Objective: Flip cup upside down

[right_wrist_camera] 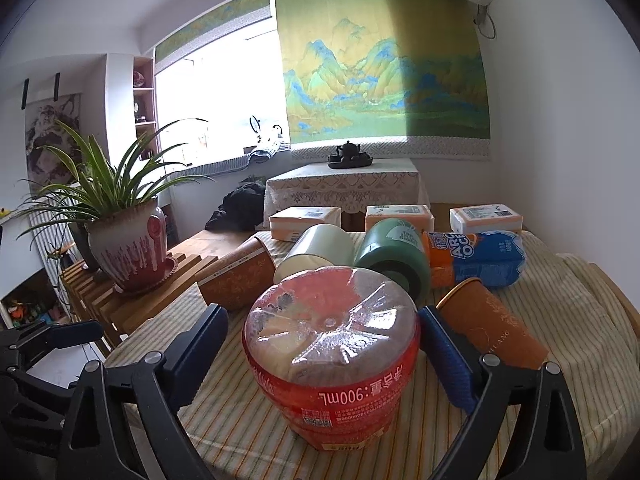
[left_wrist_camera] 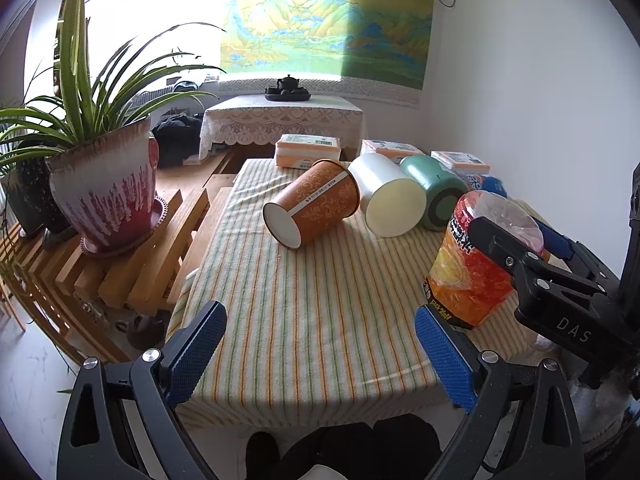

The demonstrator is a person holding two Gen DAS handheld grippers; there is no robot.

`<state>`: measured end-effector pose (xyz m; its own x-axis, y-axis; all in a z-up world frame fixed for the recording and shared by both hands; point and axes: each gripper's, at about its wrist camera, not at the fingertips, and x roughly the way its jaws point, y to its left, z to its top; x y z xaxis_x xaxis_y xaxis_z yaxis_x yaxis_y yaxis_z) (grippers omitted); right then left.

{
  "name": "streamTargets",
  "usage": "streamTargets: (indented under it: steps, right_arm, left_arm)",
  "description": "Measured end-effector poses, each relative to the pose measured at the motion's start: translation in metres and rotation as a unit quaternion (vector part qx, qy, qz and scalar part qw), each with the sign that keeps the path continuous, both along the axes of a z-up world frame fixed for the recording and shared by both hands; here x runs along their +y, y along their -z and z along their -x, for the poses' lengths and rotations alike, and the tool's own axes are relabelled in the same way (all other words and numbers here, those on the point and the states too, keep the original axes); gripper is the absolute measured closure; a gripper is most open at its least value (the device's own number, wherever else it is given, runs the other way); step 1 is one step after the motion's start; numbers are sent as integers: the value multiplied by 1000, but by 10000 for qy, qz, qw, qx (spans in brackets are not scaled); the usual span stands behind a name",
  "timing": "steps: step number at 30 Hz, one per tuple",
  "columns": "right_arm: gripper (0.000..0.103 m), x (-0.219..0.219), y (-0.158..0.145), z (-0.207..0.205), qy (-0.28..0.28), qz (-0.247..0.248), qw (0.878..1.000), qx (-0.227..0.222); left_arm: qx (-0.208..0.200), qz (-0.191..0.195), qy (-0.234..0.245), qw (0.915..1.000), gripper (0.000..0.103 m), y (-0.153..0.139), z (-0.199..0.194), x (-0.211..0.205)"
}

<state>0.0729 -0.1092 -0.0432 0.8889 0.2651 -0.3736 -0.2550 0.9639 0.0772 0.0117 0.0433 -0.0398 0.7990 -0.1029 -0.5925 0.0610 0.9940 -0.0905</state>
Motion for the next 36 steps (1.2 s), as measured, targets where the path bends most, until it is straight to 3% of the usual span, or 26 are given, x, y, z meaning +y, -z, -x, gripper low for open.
streamTargets:
  steps: [9,18,26,36]
  right_arm:
    - [8,-19,-19,24,213,-148,9995,-171]
    - [7,-58,-28,55,718,-224,9971,-138]
    - [7,-75,-30,75,1197,-40,9927,-165]
    - [7,-75,-38,88,1614,226,9861,-315]
  left_arm:
    - [-197,38,-33,9998,6,-9,13,-4]
    - [-683,51,-161,9975,6,-20,22,-18]
    - [-1105,-91,-361,9932,5,-25,26,-31]
    - [-1262,-54,-355,9914,3,-29,36,-37]
